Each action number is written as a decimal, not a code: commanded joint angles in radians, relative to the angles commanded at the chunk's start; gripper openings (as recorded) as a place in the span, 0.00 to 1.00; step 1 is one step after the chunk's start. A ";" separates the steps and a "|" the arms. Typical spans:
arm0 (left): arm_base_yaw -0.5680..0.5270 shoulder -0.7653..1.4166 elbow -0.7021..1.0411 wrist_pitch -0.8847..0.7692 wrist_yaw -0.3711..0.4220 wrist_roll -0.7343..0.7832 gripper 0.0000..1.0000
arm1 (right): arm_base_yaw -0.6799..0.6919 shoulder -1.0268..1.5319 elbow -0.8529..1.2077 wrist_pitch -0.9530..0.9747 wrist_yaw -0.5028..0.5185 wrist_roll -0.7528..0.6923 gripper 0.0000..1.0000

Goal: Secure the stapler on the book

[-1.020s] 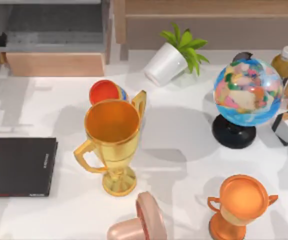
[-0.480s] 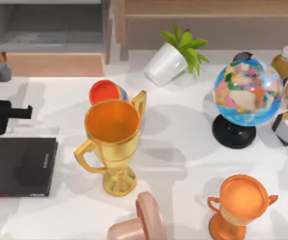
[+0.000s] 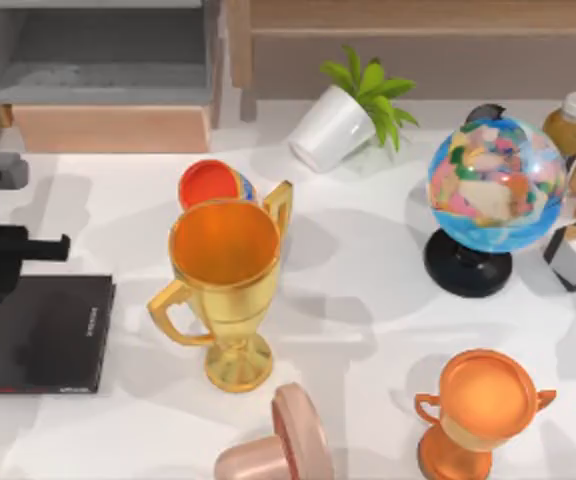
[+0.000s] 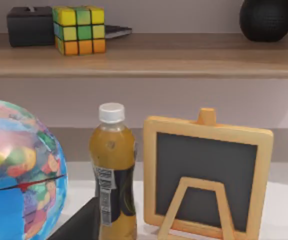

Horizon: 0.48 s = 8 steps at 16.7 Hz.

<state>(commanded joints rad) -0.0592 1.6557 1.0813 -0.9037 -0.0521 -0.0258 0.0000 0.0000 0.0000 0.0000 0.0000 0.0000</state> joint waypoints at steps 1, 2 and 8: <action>0.000 0.001 -0.002 0.003 0.000 0.000 0.00 | 0.000 0.000 0.000 0.000 0.000 0.000 1.00; 0.000 0.005 -0.008 0.014 0.000 0.000 0.00 | 0.000 0.000 0.000 0.000 0.000 0.000 1.00; 0.001 0.051 -0.069 0.123 0.002 0.005 0.00 | 0.000 0.000 0.000 0.000 0.000 0.000 1.00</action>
<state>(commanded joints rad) -0.0582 1.7068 1.0123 -0.7809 -0.0505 -0.0210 0.0000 0.0000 0.0000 0.0000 0.0000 0.0000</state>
